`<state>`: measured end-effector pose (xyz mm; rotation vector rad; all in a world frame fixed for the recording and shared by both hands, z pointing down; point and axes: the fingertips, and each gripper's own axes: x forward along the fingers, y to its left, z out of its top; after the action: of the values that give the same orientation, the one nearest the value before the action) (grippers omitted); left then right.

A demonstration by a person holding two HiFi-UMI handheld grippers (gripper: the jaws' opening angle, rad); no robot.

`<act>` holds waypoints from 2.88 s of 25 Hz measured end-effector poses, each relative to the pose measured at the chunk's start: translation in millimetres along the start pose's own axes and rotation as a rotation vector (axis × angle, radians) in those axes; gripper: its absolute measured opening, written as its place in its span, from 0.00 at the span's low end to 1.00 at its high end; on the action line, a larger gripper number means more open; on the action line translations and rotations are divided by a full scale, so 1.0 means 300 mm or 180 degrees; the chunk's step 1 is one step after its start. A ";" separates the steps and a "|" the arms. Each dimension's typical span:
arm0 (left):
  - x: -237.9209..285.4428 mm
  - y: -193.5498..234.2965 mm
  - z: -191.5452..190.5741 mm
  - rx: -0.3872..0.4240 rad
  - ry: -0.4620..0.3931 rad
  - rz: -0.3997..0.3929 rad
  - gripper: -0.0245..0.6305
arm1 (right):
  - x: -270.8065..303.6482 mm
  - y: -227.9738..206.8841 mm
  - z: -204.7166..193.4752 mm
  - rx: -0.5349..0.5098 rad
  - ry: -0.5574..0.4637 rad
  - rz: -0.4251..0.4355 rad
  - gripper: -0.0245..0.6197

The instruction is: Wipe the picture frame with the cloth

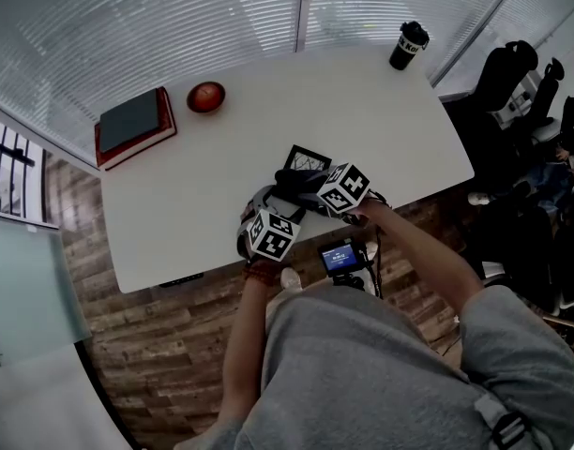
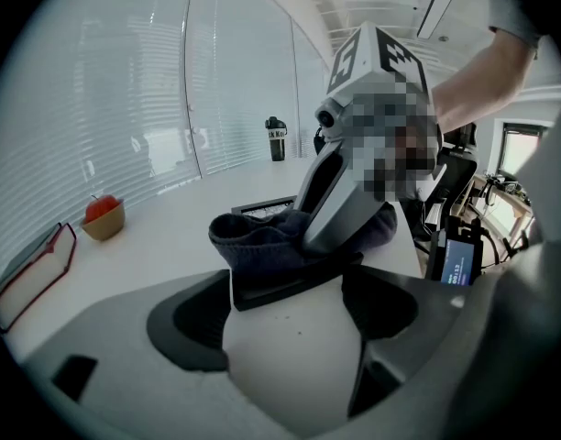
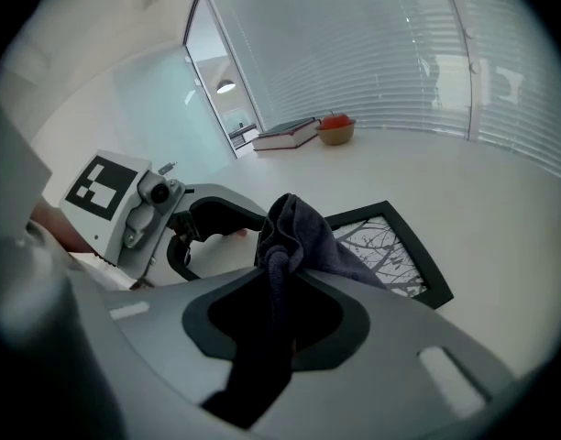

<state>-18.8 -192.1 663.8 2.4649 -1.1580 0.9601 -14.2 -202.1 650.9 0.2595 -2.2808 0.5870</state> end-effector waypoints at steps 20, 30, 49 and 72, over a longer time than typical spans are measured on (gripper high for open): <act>-0.005 -0.005 -0.004 -0.0021 0.0008 0.0006 0.62 | -0.041 0.101 0.024 0.0379 -0.0376 0.0751 0.17; 0.001 0.000 0.003 -0.0026 -0.0005 0.0001 0.62 | -0.189 -0.271 0.239 -0.0498 -0.0664 -0.0589 0.18; -0.003 0.007 -0.002 -0.0031 0.0007 0.0011 0.62 | -0.182 -0.357 0.039 0.0170 -0.0829 -0.0749 0.18; 0.000 0.004 0.004 -0.0040 0.0006 0.0033 0.63 | -0.089 -0.107 -0.016 0.0376 -0.0638 -0.0509 0.17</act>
<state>-19.2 -193.5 663.0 2.4500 -1.1738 0.9550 18.6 -227.7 645.3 0.5760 -2.3908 0.6373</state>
